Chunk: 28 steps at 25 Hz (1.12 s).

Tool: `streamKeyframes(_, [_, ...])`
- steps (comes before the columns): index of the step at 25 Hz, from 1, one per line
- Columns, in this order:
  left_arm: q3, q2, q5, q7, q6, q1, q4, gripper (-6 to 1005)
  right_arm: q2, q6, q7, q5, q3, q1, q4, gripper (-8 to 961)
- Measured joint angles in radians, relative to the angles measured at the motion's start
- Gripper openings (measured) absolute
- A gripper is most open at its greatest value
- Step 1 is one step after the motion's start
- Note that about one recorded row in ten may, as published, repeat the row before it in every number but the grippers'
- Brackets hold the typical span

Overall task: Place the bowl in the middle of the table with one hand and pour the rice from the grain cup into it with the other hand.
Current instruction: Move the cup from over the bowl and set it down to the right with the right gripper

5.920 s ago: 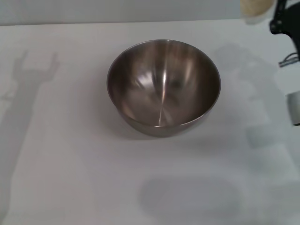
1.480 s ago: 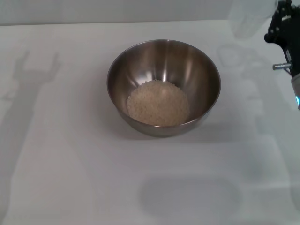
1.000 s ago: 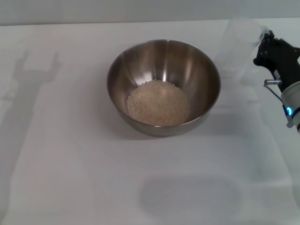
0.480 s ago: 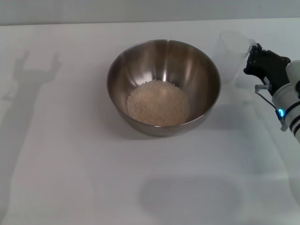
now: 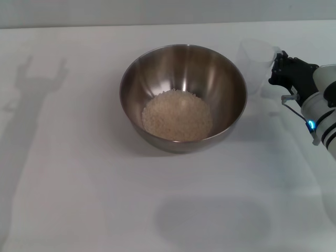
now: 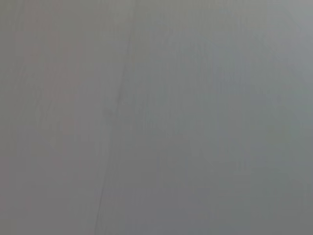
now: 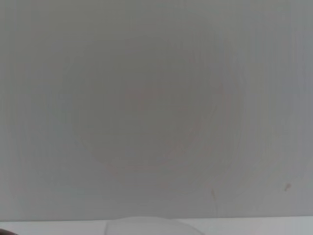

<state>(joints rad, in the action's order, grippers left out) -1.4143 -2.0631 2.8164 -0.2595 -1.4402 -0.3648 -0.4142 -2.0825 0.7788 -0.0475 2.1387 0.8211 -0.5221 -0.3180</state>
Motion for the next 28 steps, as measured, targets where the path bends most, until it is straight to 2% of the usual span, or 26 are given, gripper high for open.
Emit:
streamKeyframes(6, [-0.002, 0.000, 0.000, 0.000, 0.000, -0.002, 0.000, 861, 0.001, -0.009, 0.006, 0.002, 0.000, -0.004, 0.001, 17])
streamKeyframes(28, [-0.002, 0.001, 0.000, 0.000, -0.004, 0.002, 0.000, 860, 0.001, -0.013, 0.009, 0.006, -0.022, -0.004, 0.010, 161])
